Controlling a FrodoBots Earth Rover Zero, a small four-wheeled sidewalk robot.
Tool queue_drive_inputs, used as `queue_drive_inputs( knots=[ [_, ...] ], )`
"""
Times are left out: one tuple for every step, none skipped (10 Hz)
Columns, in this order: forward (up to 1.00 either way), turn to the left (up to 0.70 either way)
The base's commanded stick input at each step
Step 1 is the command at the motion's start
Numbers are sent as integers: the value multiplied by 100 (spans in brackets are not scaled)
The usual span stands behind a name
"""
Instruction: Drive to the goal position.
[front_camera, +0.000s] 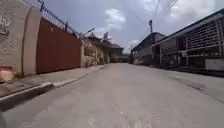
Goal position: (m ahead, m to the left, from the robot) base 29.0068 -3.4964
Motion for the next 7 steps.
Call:
queue_drive_inputs(
  knots=[
    [90, -32],
    [90, -23],
    [90, -5],
    [90, -1],
    [90, 0],
    [90, 0],
    [90, 0]
  ],
)
